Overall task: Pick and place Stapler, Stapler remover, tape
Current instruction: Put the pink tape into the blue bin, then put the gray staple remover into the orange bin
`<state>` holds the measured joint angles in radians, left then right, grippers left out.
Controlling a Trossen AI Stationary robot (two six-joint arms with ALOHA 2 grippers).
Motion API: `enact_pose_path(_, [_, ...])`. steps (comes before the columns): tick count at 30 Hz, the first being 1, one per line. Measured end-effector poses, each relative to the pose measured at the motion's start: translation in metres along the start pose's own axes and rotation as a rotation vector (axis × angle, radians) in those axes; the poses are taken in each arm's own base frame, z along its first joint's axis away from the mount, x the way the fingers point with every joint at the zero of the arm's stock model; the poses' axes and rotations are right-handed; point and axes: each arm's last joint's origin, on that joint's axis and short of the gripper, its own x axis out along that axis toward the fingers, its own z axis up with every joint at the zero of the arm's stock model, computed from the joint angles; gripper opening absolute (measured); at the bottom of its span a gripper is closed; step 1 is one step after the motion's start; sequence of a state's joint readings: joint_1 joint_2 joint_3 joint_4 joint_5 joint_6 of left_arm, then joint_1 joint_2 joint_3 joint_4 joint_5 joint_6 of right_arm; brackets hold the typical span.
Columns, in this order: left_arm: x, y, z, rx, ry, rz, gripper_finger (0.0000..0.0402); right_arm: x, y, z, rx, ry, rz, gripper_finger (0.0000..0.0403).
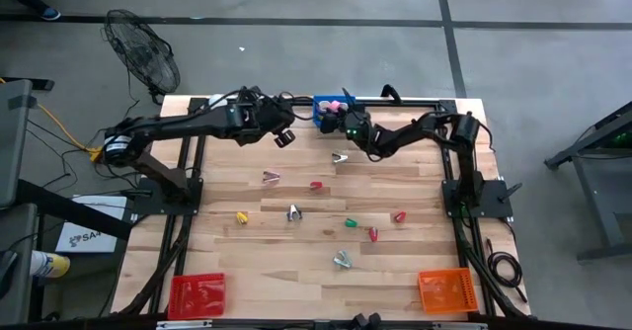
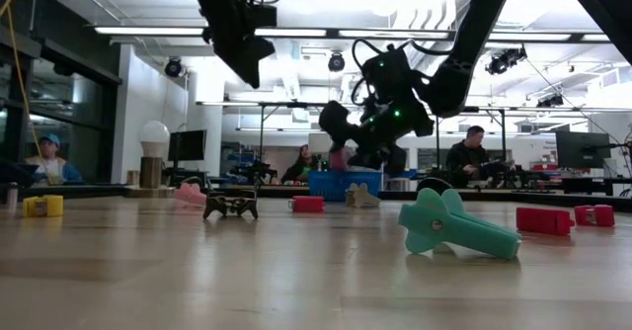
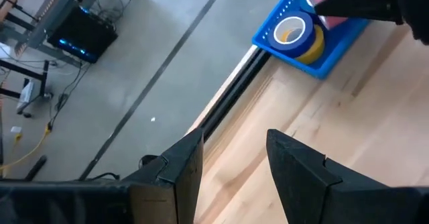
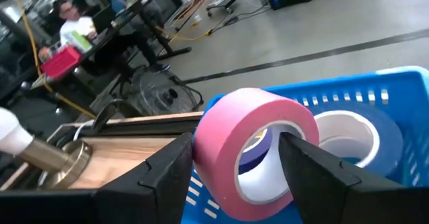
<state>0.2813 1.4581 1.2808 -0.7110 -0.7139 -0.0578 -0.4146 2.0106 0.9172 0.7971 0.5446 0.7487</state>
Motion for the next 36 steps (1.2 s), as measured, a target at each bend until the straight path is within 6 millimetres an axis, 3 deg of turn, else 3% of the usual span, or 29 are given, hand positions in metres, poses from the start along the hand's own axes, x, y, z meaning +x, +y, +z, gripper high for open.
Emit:
enact_pose_path(11, [-0.005, 0.004, -0.001, 0.022, -0.002, -0.006, 0.016, -0.017, 0.015, -0.013, 0.087, -0.156, -0.128, 0.021])
enact_pose_path(21, [-0.005, 0.004, -0.003, 0.043, 0.012, -0.025, 0.016, -0.017, 0.02, -0.011, 0.058, -0.174, -0.132, 0.021])
enact_pose_path(28, [-0.006, 0.005, -0.005, 0.05, 0.029, -0.024, 0.016, -0.023, 0.033, 0.002, -0.228, -0.122, -0.032, 0.021])
enact_pose_path(36, [-0.026, 0.021, -0.008, -0.019, -0.021, -0.055, 0.016, -0.056, 0.055, 0.034, -0.648, 0.014, 0.082, 0.021])
